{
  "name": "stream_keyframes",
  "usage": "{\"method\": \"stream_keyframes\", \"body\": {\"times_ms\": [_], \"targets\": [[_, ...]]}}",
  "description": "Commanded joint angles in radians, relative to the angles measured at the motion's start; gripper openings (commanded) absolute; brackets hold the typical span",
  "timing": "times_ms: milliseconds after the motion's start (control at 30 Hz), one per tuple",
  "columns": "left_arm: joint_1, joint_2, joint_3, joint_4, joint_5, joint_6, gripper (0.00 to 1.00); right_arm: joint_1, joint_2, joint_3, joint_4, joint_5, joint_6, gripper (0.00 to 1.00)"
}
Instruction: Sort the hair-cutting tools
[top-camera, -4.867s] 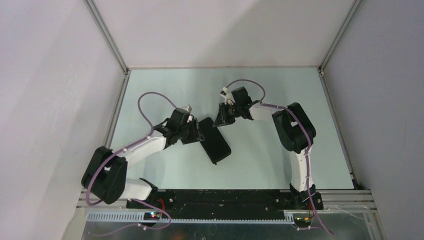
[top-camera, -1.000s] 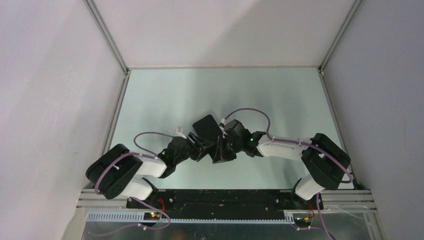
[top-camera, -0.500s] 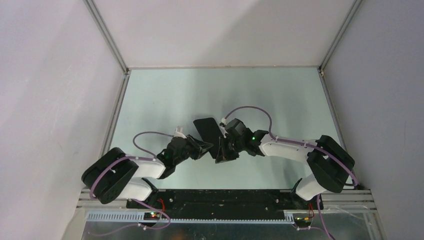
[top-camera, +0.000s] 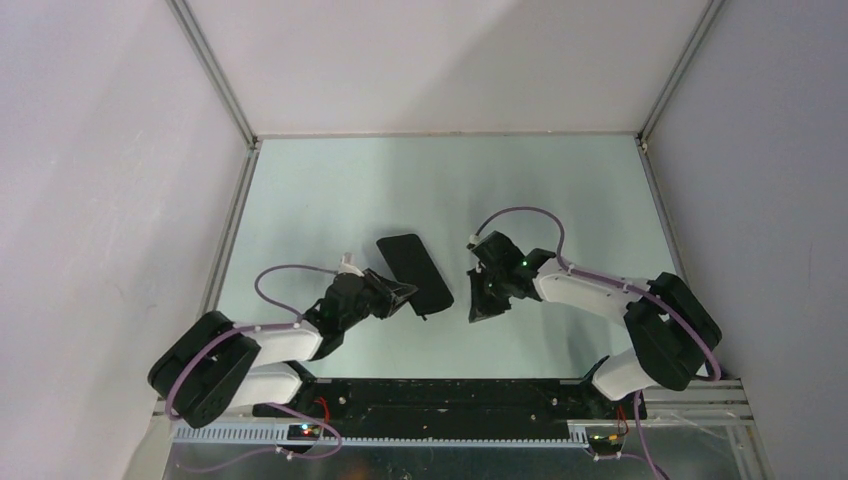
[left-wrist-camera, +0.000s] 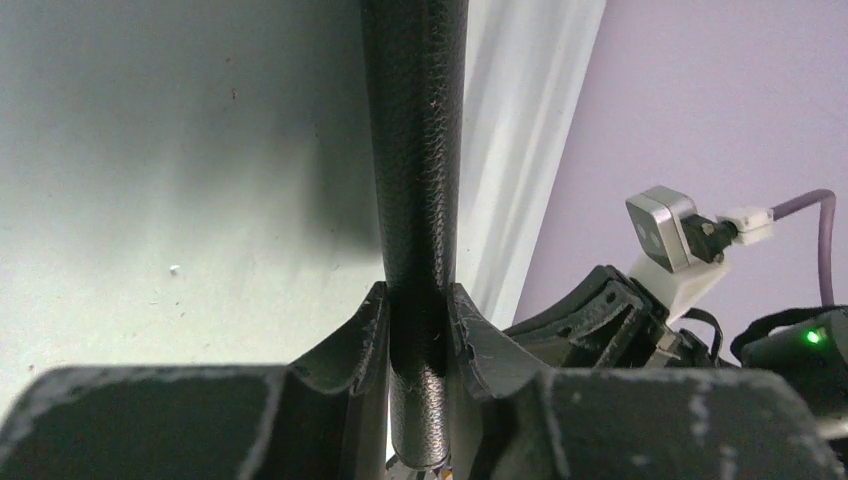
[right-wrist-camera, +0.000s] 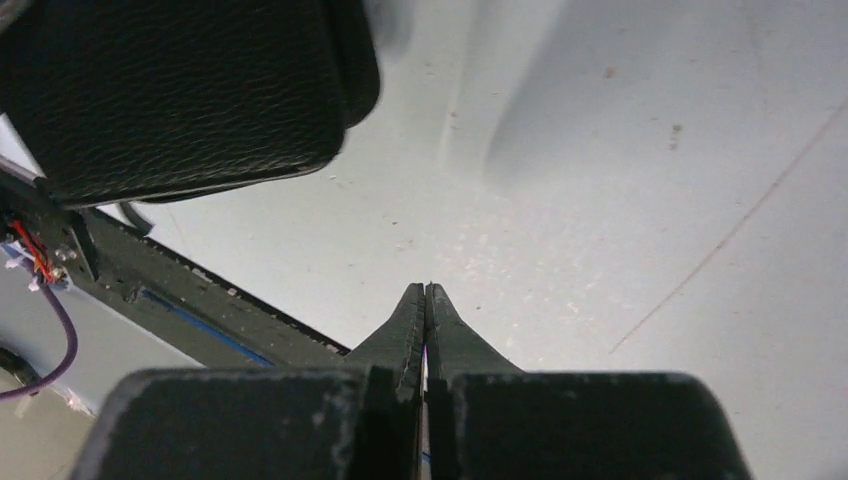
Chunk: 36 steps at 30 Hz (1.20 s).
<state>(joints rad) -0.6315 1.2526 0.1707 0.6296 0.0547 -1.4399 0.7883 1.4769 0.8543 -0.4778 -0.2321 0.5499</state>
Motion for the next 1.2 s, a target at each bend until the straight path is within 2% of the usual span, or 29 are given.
{"method": "stream_keyframes", "body": {"times_ms": [0, 33, 100, 233, 300, 400, 600, 967, 1033, 1100, 1133, 1167], "targets": [[0.011, -0.076, 0.008, -0.004, -0.023, 0.044, 0.04, -0.017, -0.034, -0.008, 0.002, -0.031, -0.050, 0.00], [0.011, -0.084, 0.014, -0.015, -0.024, 0.049, 0.05, 0.006, -0.041, -0.008, 0.032, -0.045, -0.048, 0.03], [0.010, -0.099, 0.027, -0.043, -0.028, 0.061, 0.05, 0.040, -0.055, -0.008, 0.092, -0.058, -0.028, 0.24], [0.011, -0.114, 0.037, -0.053, -0.031, 0.062, 0.05, 0.128, -0.056, -0.008, 0.246, -0.043, 0.036, 0.48], [0.010, -0.116, 0.038, -0.053, -0.028, 0.058, 0.05, 0.164, -0.044, -0.008, 0.324, -0.021, 0.065, 0.53], [0.009, -0.117, 0.032, -0.042, -0.027, 0.044, 0.06, 0.207, -0.012, -0.008, 0.410, 0.007, 0.090, 0.56], [0.009, -0.120, 0.025, -0.016, -0.018, 0.025, 0.06, 0.221, 0.027, -0.008, 0.467, 0.053, 0.112, 0.53], [0.009, -0.116, 0.009, 0.038, -0.019, -0.024, 0.06, 0.222, 0.098, -0.008, 0.529, 0.039, 0.134, 0.38], [0.009, -0.114, 0.009, 0.042, -0.019, -0.024, 0.06, 0.221, 0.101, -0.008, 0.537, 0.041, 0.135, 0.33], [0.009, -0.112, 0.009, 0.041, -0.016, -0.020, 0.06, 0.221, 0.099, -0.007, 0.541, 0.043, 0.133, 0.18], [0.010, -0.110, 0.009, 0.039, -0.014, -0.018, 0.06, 0.221, 0.095, -0.007, 0.536, 0.042, 0.129, 0.07], [0.009, -0.110, 0.006, 0.038, -0.012, -0.018, 0.06, 0.218, 0.087, -0.007, 0.529, 0.040, 0.129, 0.02]]}}
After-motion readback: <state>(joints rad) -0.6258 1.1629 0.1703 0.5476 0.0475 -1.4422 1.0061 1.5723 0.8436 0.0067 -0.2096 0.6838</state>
